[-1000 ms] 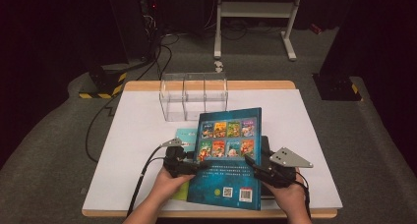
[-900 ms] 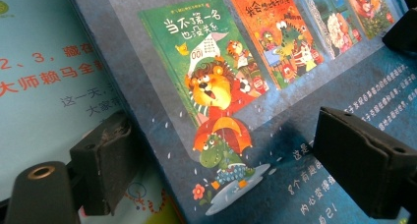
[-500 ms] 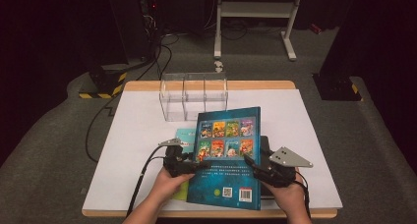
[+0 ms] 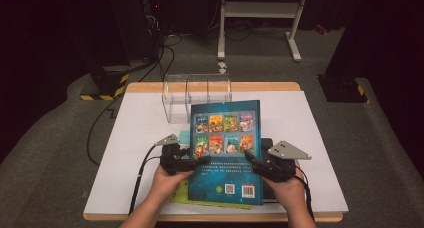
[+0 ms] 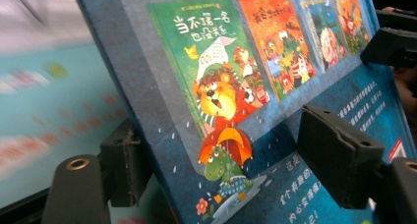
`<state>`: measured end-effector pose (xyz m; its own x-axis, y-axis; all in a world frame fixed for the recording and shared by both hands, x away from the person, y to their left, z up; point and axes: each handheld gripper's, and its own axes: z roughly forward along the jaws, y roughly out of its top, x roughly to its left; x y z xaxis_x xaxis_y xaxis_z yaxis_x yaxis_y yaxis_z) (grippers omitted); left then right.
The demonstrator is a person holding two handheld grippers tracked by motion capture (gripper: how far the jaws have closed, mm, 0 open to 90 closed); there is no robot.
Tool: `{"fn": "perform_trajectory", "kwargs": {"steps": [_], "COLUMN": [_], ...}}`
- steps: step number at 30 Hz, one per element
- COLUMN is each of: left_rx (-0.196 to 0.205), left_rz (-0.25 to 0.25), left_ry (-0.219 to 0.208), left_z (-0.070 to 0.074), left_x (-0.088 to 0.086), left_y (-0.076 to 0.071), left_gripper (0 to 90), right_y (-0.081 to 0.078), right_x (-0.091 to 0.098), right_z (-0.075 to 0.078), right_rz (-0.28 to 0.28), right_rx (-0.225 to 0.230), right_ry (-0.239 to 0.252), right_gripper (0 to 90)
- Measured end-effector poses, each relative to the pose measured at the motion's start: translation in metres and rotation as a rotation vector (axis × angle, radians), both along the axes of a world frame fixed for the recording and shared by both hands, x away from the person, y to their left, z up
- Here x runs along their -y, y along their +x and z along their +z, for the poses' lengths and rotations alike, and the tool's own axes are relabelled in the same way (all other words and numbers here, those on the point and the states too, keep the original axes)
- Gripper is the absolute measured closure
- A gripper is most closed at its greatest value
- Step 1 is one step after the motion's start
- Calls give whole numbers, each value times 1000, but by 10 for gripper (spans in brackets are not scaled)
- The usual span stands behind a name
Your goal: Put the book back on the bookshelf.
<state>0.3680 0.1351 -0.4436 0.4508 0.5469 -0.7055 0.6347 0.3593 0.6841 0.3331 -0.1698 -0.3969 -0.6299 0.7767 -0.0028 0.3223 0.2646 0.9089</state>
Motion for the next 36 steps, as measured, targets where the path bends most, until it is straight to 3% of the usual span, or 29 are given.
{"fn": "perform_trajectory", "kwargs": {"steps": [5,11,29,36], "left_rx": [64,92,213,241], "left_rz": [39,78,187,226], "left_ry": [8,6,20,30], "left_z": [10,13,30,35], "left_x": [-11,-22,-52,-65], "left_y": [3,4,-1,-3], "left_gripper": [318,338,400,405], "right_y": [12,22,23,24], "right_x": [-15,-30,-67,-84], "right_z": [11,18,35,40], "right_rz": [-25,-47,-65,-68], "right_rx": [13,9,104,130], "right_ry": [-11,-10,14,10], "right_gripper": [467,475,517,532]}}
